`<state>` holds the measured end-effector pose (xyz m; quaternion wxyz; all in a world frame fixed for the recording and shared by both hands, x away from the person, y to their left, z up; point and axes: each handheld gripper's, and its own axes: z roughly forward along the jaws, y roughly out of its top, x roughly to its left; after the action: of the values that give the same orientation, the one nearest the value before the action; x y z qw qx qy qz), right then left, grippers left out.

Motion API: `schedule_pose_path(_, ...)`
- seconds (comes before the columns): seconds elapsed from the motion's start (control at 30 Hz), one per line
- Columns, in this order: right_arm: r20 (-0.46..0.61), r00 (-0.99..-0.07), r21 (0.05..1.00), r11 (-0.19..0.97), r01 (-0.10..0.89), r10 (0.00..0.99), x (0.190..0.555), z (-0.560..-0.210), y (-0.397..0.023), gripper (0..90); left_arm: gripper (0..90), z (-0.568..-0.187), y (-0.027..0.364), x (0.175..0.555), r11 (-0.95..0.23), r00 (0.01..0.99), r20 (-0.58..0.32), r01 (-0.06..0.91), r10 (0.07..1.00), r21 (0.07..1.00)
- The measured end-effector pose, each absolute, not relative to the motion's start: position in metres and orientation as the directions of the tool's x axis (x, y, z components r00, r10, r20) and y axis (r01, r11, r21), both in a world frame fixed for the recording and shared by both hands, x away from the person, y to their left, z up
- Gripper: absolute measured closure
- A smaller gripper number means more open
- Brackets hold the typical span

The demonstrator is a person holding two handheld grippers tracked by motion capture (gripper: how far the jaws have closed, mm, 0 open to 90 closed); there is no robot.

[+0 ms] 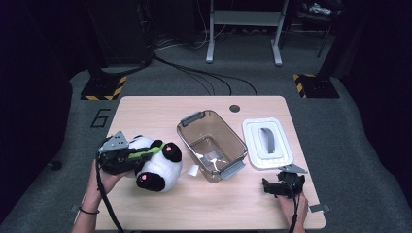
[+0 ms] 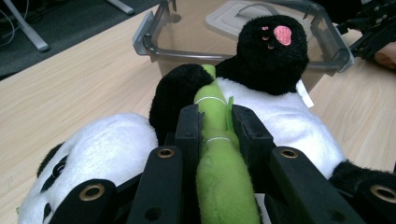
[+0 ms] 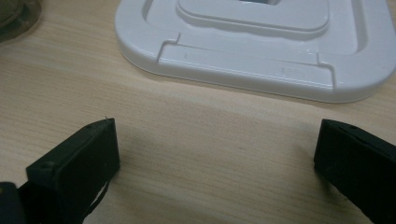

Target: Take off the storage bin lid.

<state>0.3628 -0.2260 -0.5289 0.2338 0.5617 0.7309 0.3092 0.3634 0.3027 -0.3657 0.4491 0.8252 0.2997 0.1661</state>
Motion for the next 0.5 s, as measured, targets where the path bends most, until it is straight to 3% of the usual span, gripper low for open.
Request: schedule_pose_path(0.5,0.006,-0.259,0.715,0.177,0.676,0.966,0.363,-0.529,-0.226,0.0,74.0,-0.323,0.305,0.367,-0.407,0.796,0.021,0.286,0.604,0.868)
